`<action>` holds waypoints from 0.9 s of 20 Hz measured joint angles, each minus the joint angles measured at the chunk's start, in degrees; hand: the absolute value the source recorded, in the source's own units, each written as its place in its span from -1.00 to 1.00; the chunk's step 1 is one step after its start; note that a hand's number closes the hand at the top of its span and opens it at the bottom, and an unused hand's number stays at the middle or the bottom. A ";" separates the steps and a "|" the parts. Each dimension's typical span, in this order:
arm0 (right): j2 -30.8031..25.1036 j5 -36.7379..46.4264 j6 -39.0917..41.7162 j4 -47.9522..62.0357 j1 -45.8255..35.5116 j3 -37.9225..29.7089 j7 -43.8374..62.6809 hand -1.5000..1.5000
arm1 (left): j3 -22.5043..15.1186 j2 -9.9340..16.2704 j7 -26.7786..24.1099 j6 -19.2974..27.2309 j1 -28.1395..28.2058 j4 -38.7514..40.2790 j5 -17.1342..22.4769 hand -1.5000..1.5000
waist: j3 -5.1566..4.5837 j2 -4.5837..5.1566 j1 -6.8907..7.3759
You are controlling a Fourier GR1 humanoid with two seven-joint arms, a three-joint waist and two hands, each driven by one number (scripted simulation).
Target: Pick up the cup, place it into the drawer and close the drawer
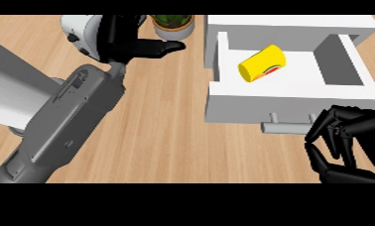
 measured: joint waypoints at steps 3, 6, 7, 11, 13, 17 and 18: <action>0.31 3.47 -0.80 2.62 -1.26 0.72 -0.50 1.00 | 0.88 3.63 0.60 -1.18 7.37 -7.09 0.42 -1.00 | 0.01 0.13 0.08; 0.38 8.87 -1.39 5.23 -1.92 2.76 -2.30 1.00 | 1.85 6.51 0.90 -2.63 14.15 -13.01 0.85 -1.00 | 0.01 0.25 0.05; -0.06 11.01 -1.34 5.58 -2.10 3.62 -3.01 1.00 | 2.10 7.13 0.95 -2.72 15.93 -14.77 0.91 -1.00 | 0.01 0.26 0.03; -2.59 22.22 -1.83 8.70 -3.99 8.60 -7.43 1.00 | 3.57 9.71 0.24 -5.67 20.95 -17.46 1.53 -1.00 | 0.00 0.44 0.31; -3.47 27.79 -2.96 11.16 -4.22 11.10 -9.87 1.00 | 4.59 10.72 0.18 -7.16 23.08 -18.56 2.09 -1.00 | 0.01 0.50 0.13; -3.42 36.64 -7.00 17.95 -5.36 14.56 -14.31 1.00 | 6.73 12.81 -1.25 -10.65 29.14 -21.07 2.27 -1.00 | 0.02 0.57 -0.20; -2.91 38.23 -8.03 20.64 -6.46 15.12 -15.28 1.00 | 7.48 13.39 -1.32 -11.61 30.14 -21.39 2.27 -1.00 | 0.02 0.58 -0.28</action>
